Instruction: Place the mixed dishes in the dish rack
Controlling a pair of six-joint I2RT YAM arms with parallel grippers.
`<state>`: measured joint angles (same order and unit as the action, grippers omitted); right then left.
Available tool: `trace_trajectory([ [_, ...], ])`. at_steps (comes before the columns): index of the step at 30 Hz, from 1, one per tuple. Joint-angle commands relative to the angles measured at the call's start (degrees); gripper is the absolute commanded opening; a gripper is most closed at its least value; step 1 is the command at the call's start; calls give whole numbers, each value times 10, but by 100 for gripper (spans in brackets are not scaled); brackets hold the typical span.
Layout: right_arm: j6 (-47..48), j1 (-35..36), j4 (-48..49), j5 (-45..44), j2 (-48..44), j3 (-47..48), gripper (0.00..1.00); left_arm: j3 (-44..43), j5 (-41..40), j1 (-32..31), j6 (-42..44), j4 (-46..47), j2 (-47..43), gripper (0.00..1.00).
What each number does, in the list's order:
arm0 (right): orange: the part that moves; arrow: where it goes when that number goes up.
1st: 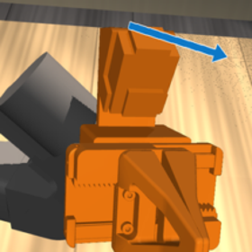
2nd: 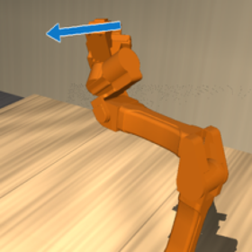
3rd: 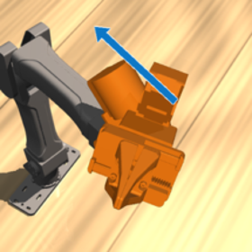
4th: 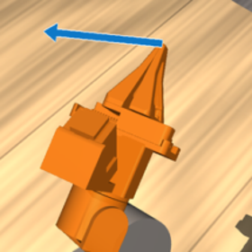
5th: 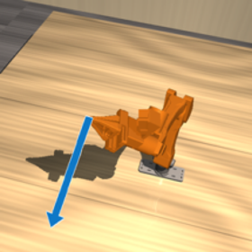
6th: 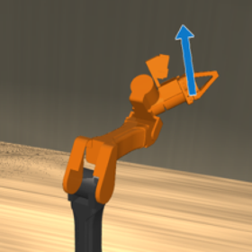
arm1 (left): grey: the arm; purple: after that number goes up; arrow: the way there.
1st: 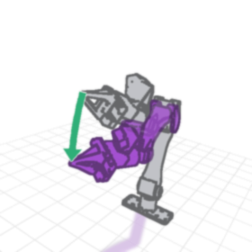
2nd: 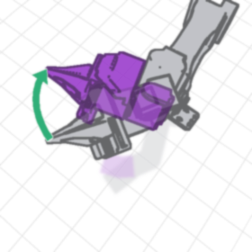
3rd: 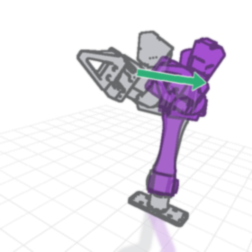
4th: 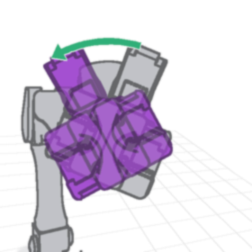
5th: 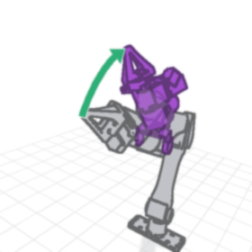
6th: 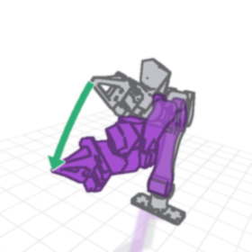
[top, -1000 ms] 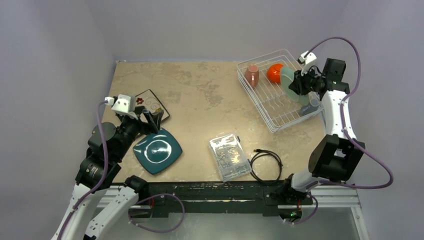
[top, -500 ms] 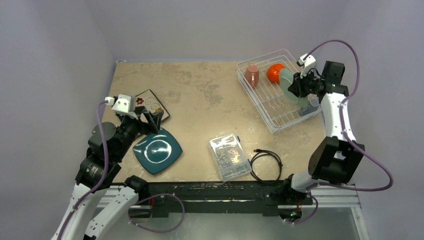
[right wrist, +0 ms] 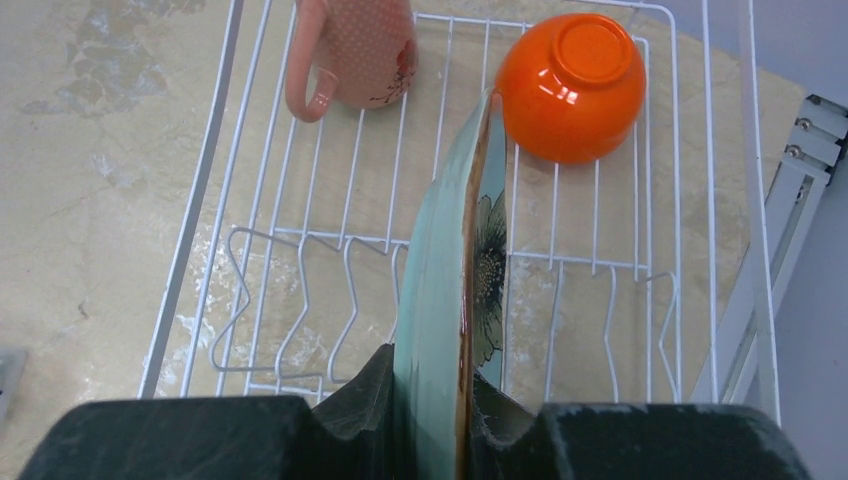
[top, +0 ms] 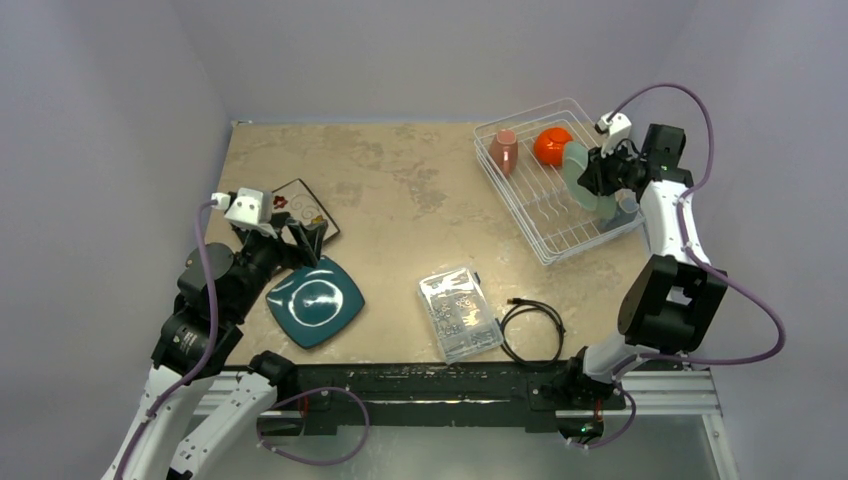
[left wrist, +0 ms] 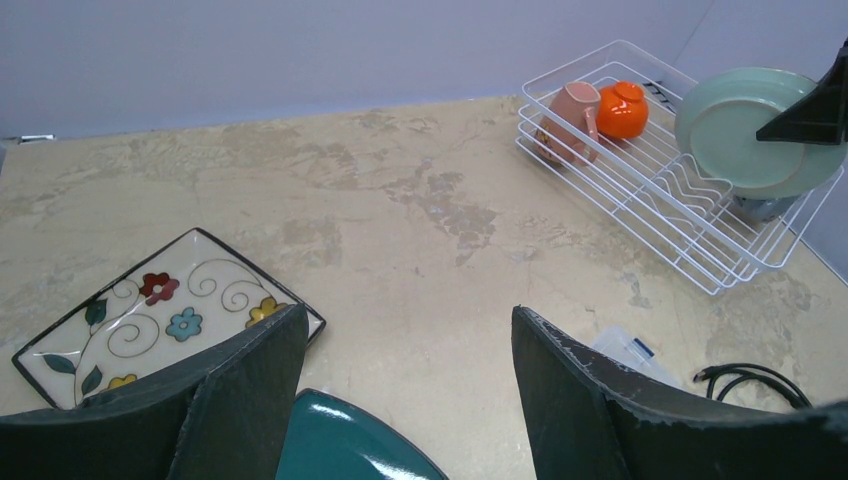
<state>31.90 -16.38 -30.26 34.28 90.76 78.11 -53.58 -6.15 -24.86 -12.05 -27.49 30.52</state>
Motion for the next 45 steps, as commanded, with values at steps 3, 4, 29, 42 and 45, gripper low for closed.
trace_trajectory([
  [3,-6,-5,33,4,8,44,23,-20,6,3,-8,15,5,73],
  [4,-5,-5,32,0,10,45,25,-20,7,3,-8,15,5,73],
  [29,-210,14,206,-110,-202,-122,50,-18,11,4,-8,15,40,73],
  [42,-313,510,263,-563,-234,-170,68,-18,-58,4,11,1,102,73],
  [45,-332,663,281,-660,-187,-186,75,-19,-87,4,16,-9,120,73],
])
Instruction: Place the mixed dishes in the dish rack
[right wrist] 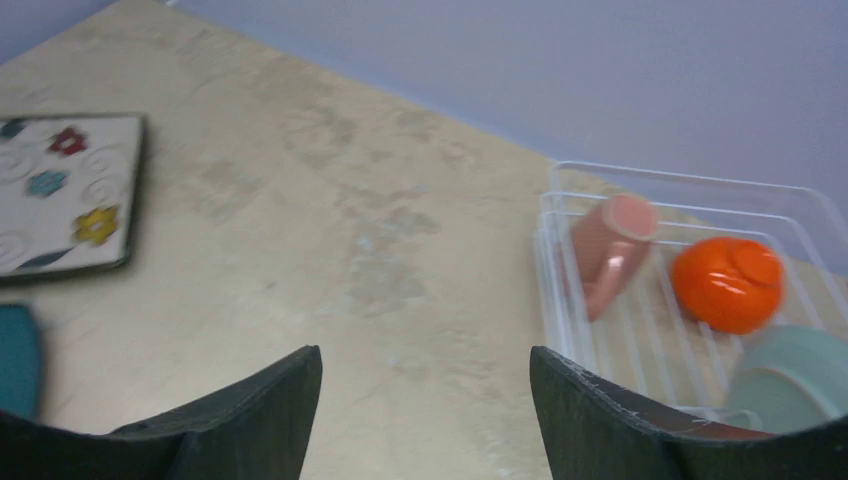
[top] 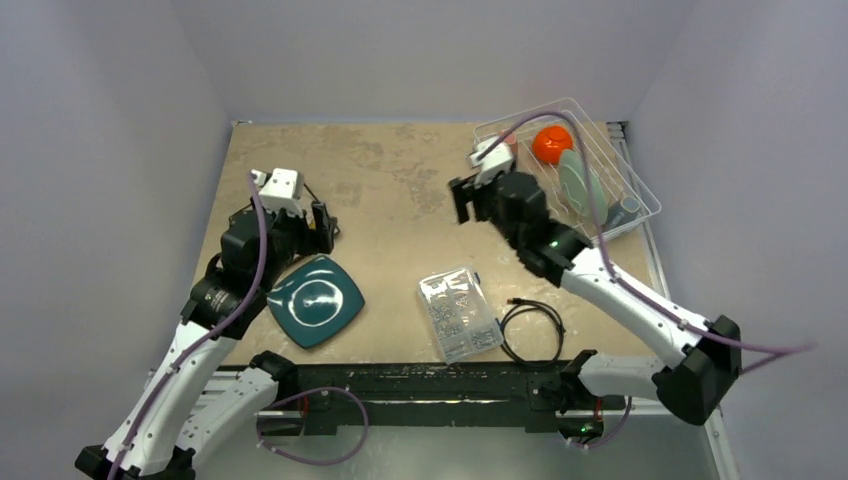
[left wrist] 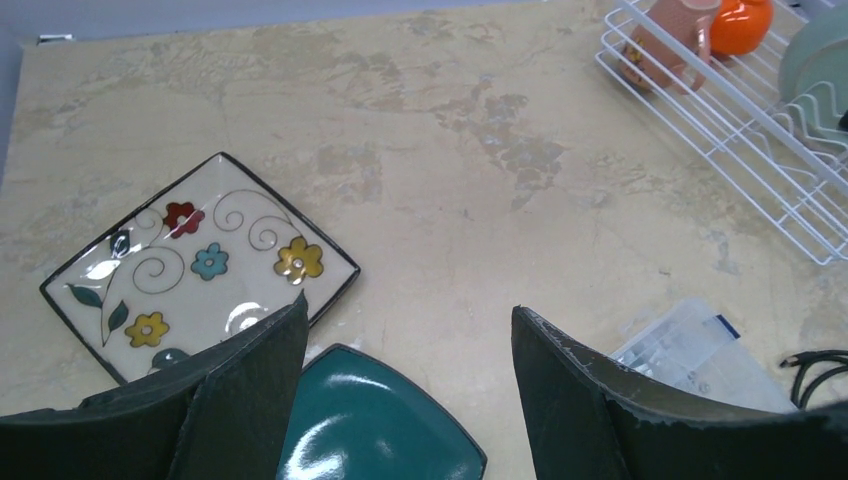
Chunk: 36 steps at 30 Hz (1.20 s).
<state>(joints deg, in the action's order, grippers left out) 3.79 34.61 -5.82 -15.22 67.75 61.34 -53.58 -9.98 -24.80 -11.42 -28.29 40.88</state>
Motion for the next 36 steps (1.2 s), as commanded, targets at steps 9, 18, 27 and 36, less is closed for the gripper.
trace_trajectory([
  [9,-167,327,84,-150,115,-63,99,-13,-122,3,-3,-16,52,79],
  [18,-320,327,91,-12,27,-154,99,10,-106,1,-112,-63,79,99],
  [27,-304,323,73,-144,-205,-253,99,43,44,-16,-186,-194,103,96],
  [36,-272,319,47,-216,-402,-294,99,-133,-283,-258,-476,-476,427,100],
])
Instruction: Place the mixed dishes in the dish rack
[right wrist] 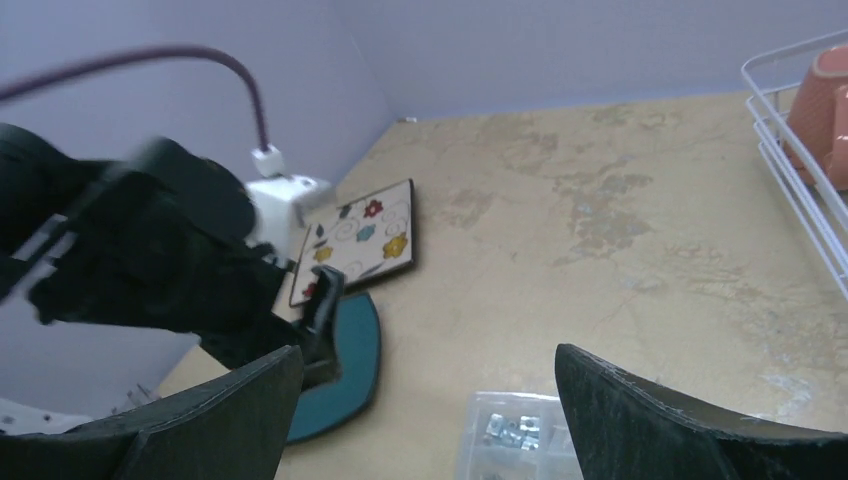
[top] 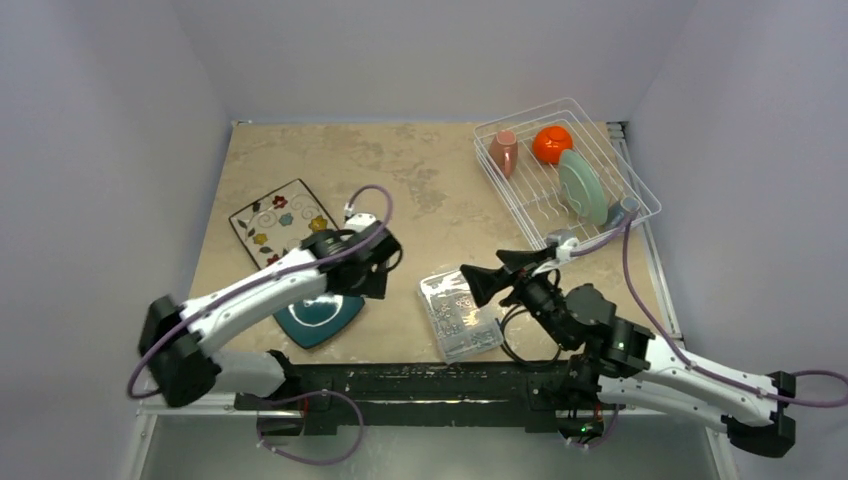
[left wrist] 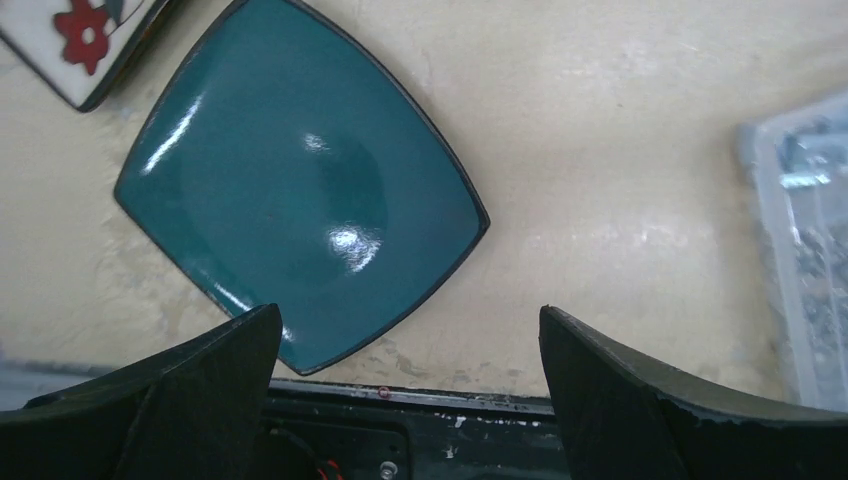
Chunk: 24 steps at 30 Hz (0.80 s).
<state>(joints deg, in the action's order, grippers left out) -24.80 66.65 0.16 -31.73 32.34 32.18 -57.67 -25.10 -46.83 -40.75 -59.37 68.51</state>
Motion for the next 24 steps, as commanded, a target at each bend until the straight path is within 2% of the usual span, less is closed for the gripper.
trace_trajectory([
  [1,14,-1,-28,-57,-62,-1,99,-115,-149,-55,-217,-200,197,100],
  [3,8,-1,-56,-72,-85,4,99,-154,-195,-100,-276,-248,263,100],
  [6,-6,-1,-89,-80,-122,6,99,-185,-215,-137,-295,-257,317,96],
  [10,-10,-1,-107,-76,-170,0,99,-197,-230,-140,-277,-249,357,87],
  [14,-11,-1,-128,-84,-200,-3,99,-200,-219,-141,-222,-211,396,86],
  [21,-10,-1,-140,-85,-216,-9,99,-197,-200,-140,-210,-175,443,84],
  [24,-10,-1,-142,-87,-219,-12,99,-187,-190,-140,-205,-161,450,80],
])
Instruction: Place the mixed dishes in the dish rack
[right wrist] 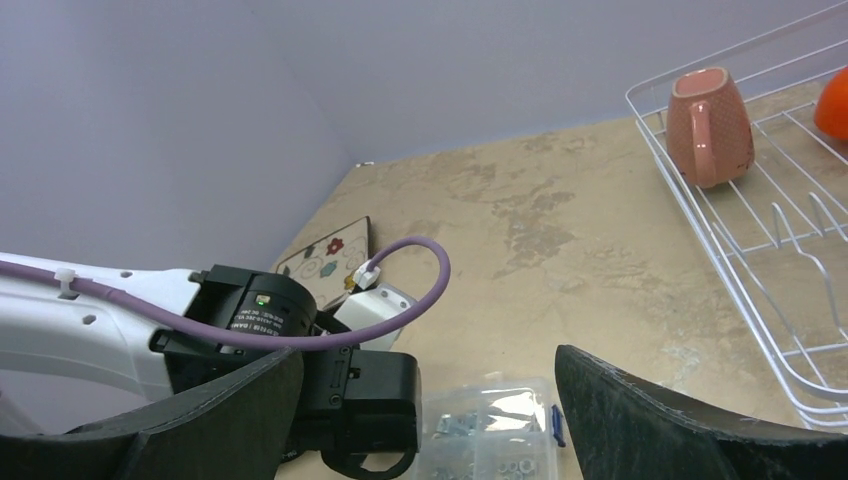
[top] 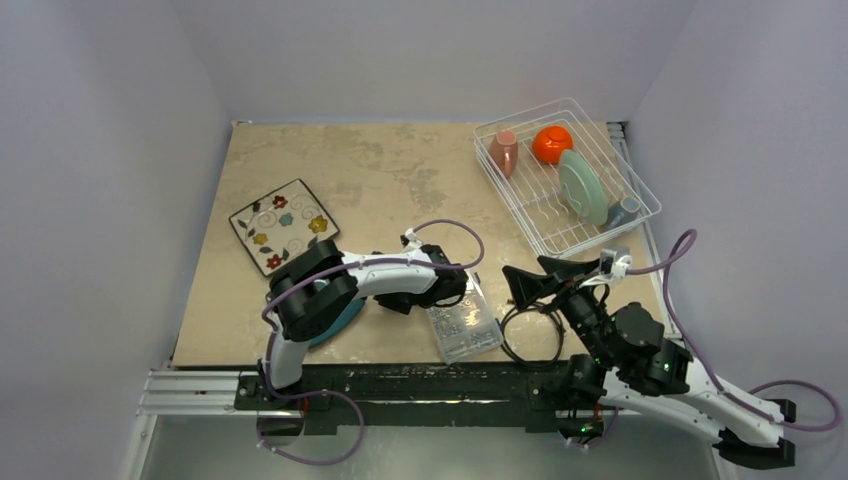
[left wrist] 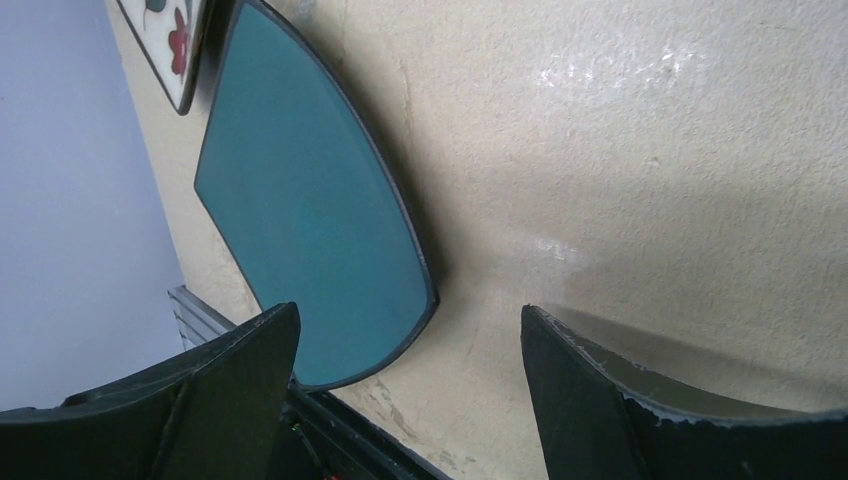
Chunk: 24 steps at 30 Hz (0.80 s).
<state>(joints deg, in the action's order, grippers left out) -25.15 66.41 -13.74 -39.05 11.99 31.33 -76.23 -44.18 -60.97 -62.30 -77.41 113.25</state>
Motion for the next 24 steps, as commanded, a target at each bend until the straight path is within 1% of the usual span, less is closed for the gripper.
trace_trajectory([
  [1,-7,1,-4,-14,-17,-5,99,8,4,1,10,24,2,79],
  [5,-6,1,-2,-14,-20,-10,99,35,6,5,9,42,0,78],
  [9,-5,1,3,-14,-19,-13,99,51,3,13,11,51,6,74],
  [12,-6,1,5,-12,-13,-14,99,68,2,28,6,54,10,74],
  [15,-8,1,8,-12,-8,-18,99,92,4,46,4,68,1,71],
  [19,-10,1,17,-8,-3,-23,99,109,0,60,11,91,-8,60],
  [21,-12,1,24,-5,1,-27,99,100,-4,61,13,91,0,57],
  [22,-12,1,26,-3,3,-28,99,95,-7,63,13,90,6,54],
  [23,-13,1,29,-2,7,-27,99,91,-10,63,14,90,11,50],
  [24,-14,1,28,-1,10,-27,99,86,-14,63,14,88,16,43],
])
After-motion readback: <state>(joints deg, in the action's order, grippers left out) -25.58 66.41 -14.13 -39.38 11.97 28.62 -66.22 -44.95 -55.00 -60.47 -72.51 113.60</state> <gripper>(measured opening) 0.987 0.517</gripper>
